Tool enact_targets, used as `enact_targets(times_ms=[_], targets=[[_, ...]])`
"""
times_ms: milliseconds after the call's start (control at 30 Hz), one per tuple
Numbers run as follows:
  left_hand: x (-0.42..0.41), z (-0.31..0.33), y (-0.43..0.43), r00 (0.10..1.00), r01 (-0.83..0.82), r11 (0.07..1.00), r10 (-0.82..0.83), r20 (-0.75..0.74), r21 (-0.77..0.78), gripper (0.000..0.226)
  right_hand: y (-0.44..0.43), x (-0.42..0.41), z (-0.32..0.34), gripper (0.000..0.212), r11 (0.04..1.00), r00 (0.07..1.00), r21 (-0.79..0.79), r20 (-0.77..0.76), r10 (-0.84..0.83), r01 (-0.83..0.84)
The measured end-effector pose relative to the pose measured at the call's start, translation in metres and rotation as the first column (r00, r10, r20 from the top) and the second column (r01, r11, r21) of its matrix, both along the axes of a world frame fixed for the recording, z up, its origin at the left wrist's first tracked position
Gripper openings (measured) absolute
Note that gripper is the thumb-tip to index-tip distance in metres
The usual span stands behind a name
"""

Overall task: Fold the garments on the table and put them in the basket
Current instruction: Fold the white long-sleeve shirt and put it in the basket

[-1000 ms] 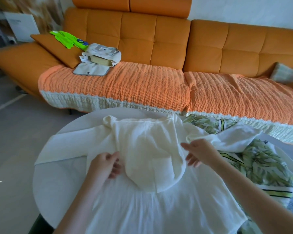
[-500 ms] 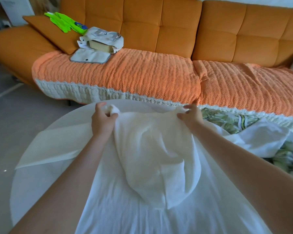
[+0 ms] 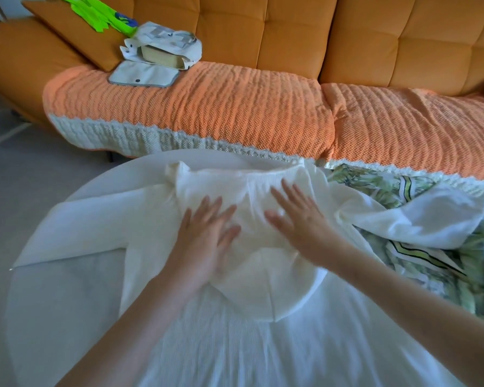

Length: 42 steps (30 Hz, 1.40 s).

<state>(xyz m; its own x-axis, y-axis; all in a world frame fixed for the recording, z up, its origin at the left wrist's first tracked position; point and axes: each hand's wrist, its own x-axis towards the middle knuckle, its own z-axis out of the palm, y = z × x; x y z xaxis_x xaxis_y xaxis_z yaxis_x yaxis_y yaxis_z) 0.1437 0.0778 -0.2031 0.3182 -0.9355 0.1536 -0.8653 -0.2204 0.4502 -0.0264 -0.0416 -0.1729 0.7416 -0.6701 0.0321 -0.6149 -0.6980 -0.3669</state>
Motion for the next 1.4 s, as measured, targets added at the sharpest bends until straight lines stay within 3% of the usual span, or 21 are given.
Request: enact_targets(times_ms=[67, 200, 233, 300, 367, 400, 433, 500, 567, 633, 733, 833, 1000, 1067, 1100, 1167, 1200, 1233, 1300, 1367, 1400], targets=[[-0.003, -0.014, 0.016, 0.991, 0.023, 0.986, -0.044, 0.125, 0.167, 0.104, 0.024, -0.024, -0.018, 0.097, 0.992, 0.973, -0.055, -0.209, 0.097, -0.111], [0.003, -0.015, 0.016, 0.995, 0.013, 0.972, -0.035, 0.091, 0.234, 0.108, 0.022, -0.039, -0.035, 0.104, 0.992, 0.955, -0.094, -0.291, 0.056, -0.087], [0.003, -0.013, 0.015, 0.998, 0.021, 0.973, -0.033, 0.047, 0.232, 0.101, 0.02, -0.037, -0.035, 0.109, 0.996, 0.964, -0.06, -0.262, 0.048, -0.066], [0.001, -0.006, 0.02, 0.988, 0.01, 0.993, 0.008, -0.152, 0.117, 0.062, 0.02, -0.036, -0.026, 0.115, 0.994, 0.991, 0.099, -0.12, 0.052, -0.04], [0.0, 0.004, 0.037, 0.933, -0.116, 0.983, 0.06, -0.354, -0.139, 0.025, 0.031, -0.043, -0.008, 0.086, 0.942, 0.981, 0.336, 0.183, -0.062, -0.003], [-0.001, 0.009, 0.049, 0.926, -0.18, 0.955, 0.084, -0.367, -0.236, 0.017, 0.041, -0.049, 0.003, 0.066, 0.923, 0.957, 0.385, 0.274, -0.097, -0.017], [-0.003, 0.011, 0.061, 0.925, -0.234, 0.93, 0.122, -0.361, -0.283, 0.014, 0.052, -0.056, 0.013, 0.055, 0.933, 0.951, 0.357, 0.3, -0.073, -0.041], [-0.008, 0.012, 0.079, 0.87, -0.358, 0.908, 0.239, -0.432, -0.219, 0.013, 0.076, -0.065, 0.02, 0.055, 0.978, 0.957, 0.161, 0.278, 0.082, -0.13], [-0.014, 0.015, 0.082, 0.69, -0.472, 0.881, 0.341, -0.638, -0.04, 0.005, 0.093, -0.064, 0.015, 0.062, 0.975, 0.953, -0.027, 0.206, 0.222, -0.221], [-0.017, 0.019, 0.075, 0.515, -0.51, 0.854, 0.397, -0.76, 0.1, 0.011, 0.101, -0.057, 0.007, 0.064, 0.969, 0.961, -0.082, 0.131, 0.243, -0.234], [-0.019, 0.027, 0.058, 0.512, -0.447, 0.879, 0.404, -0.758, 0.166, 0.025, 0.102, -0.04, 0.001, 0.05, 0.936, 0.961, -0.279, 0.111, 0.251, -0.212], [-0.017, 0.027, 0.046, 0.578, -0.459, 0.877, 0.415, -0.702, 0.14, 0.021, 0.106, -0.036, 0.001, 0.029, 0.905, 0.955, -0.395, 0.171, 0.241, -0.158], [-0.012, 0.024, 0.046, 0.348, -0.611, 0.79, 0.325, -0.88, 0.05, 0.004, 0.119, -0.054, -0.005, 0.025, 0.889, 0.939, -0.433, 0.223, 0.263, -0.146], [-0.017, 0.018, 0.052, 0.398, -0.587, 0.808, 0.347, -0.849, 0.055, 0.003, 0.121, -0.059, -0.016, 0.023, 0.92, 0.948, -0.328, 0.153, 0.278, -0.217], [-0.021, 0.017, 0.055, 0.517, -0.568, 0.823, 0.37, -0.772, 0.014, 0.007, 0.122, -0.06, -0.021, 0.029, 0.937, 0.953, -0.248, 0.116, 0.279, -0.245], [-0.031, 0.018, 0.057, 0.824, -0.48, 0.847, 0.346, -0.448, -0.228, 0.025, 0.123, -0.061, -0.02, 0.05, 0.955, 0.956, -0.097, 0.064, 0.286, -0.279], [-0.039, 0.02, 0.056, 0.919, -0.371, 0.865, 0.29, -0.266, -0.338, 0.031, 0.121, -0.061, -0.017, 0.061, 0.958, 0.956, -0.034, 0.062, 0.286, -0.284], [-0.045, 0.022, 0.053, 0.97, -0.236, 0.915, 0.206, -0.127, -0.326, 0.037, 0.119, -0.064, -0.014, 0.069, 0.955, 0.955, 0.042, 0.057, 0.29, -0.292], [-0.058, 0.021, 0.048, 0.999, -0.018, 1.0, 0.017, 0.042, 0.011, 0.074, 0.116, -0.068, -0.006, 0.067, 0.933, 0.946, 0.16, 0.103, 0.309, -0.322], [-0.063, 0.008, 0.046, 0.996, 0.035, 0.94, -0.059, 0.059, 0.34, 0.119, 0.113, -0.074, 0.003, 0.051, 0.913, 0.956, 0.298, 0.174, 0.237, -0.28], [-0.065, 0.008, 0.045, 0.994, 0.011, 0.919, -0.052, 0.095, 0.394, 0.119, 0.11, -0.078, 0.007, 0.043, 0.905, 0.963, 0.362, 0.226, 0.148, -0.224]])
